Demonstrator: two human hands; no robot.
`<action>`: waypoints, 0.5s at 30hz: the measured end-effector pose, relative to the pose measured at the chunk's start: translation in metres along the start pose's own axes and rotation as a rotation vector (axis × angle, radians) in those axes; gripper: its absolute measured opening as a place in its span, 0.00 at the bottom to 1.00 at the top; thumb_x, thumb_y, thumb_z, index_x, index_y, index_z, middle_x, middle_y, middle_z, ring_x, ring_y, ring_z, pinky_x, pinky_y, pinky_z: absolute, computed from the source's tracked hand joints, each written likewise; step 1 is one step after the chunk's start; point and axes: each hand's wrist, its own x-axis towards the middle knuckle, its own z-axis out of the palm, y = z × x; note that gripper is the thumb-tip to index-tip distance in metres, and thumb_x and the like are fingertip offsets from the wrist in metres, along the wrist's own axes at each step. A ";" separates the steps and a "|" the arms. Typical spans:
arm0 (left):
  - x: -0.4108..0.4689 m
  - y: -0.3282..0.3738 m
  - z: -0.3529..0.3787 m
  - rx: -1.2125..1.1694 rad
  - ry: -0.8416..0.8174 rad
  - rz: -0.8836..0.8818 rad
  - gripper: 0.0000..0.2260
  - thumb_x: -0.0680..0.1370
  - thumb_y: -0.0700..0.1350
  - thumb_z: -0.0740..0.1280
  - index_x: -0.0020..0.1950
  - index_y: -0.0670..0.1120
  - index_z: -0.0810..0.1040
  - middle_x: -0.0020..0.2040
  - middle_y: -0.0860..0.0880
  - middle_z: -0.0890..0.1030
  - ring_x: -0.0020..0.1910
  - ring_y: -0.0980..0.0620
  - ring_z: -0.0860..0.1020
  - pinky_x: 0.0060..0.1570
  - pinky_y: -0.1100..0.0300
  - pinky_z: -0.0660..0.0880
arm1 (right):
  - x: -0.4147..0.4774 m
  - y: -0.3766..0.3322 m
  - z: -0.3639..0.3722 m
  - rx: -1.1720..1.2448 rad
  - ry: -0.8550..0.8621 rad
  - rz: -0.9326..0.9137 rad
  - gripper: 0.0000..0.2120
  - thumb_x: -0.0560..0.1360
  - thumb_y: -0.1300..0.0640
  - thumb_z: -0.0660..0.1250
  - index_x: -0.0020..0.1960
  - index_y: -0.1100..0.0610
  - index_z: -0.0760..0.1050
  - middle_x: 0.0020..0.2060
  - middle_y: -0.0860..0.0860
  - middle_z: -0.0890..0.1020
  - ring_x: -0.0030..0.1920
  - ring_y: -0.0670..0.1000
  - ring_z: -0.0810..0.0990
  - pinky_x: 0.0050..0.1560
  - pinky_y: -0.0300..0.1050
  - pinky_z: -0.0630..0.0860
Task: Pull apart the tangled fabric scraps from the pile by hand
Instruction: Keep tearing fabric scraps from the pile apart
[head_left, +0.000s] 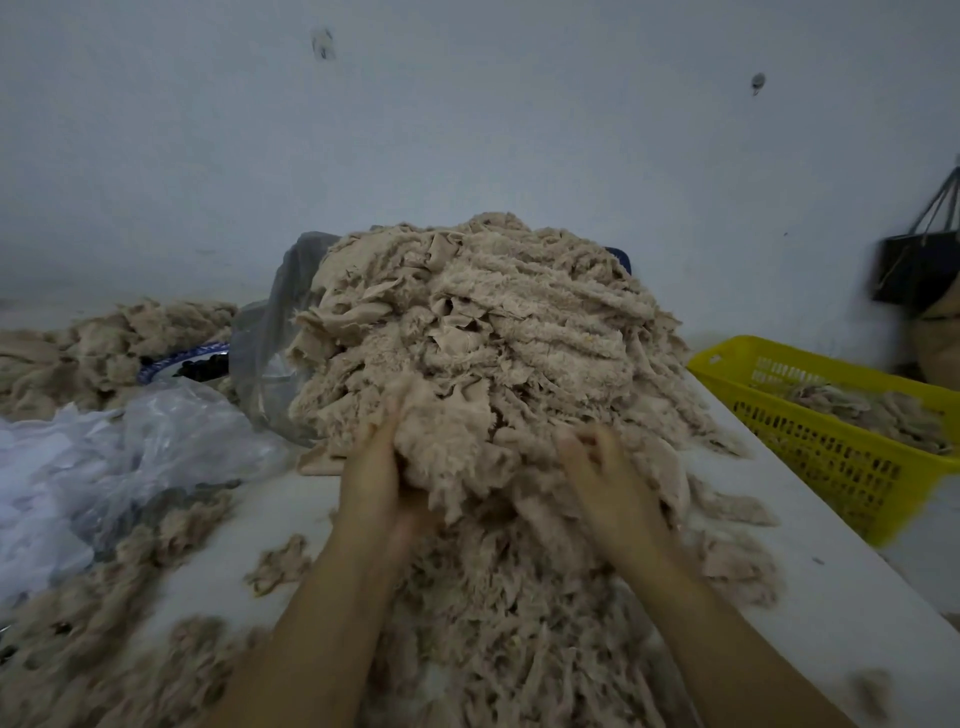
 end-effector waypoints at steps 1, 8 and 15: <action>-0.002 -0.003 0.003 0.045 -0.004 0.030 0.09 0.82 0.45 0.65 0.60 0.43 0.78 0.52 0.45 0.86 0.49 0.48 0.85 0.38 0.54 0.82 | -0.002 -0.001 0.003 -0.050 -0.007 -0.094 0.30 0.72 0.27 0.51 0.63 0.45 0.71 0.56 0.41 0.73 0.52 0.33 0.74 0.49 0.35 0.70; -0.013 -0.022 0.011 0.429 -0.181 0.119 0.04 0.80 0.44 0.67 0.53 0.46 0.79 0.49 0.45 0.86 0.47 0.48 0.85 0.41 0.56 0.82 | -0.012 -0.016 0.019 0.098 -0.183 -0.297 0.12 0.75 0.32 0.62 0.57 0.32 0.71 0.54 0.25 0.77 0.55 0.28 0.75 0.49 0.22 0.70; -0.012 -0.035 0.003 0.719 -0.285 0.161 0.15 0.75 0.62 0.67 0.59 0.60 0.80 0.59 0.62 0.81 0.61 0.63 0.77 0.57 0.65 0.74 | 0.005 -0.010 -0.005 0.557 0.113 -0.038 0.19 0.82 0.56 0.62 0.36 0.45 0.83 0.32 0.44 0.84 0.32 0.45 0.82 0.34 0.38 0.77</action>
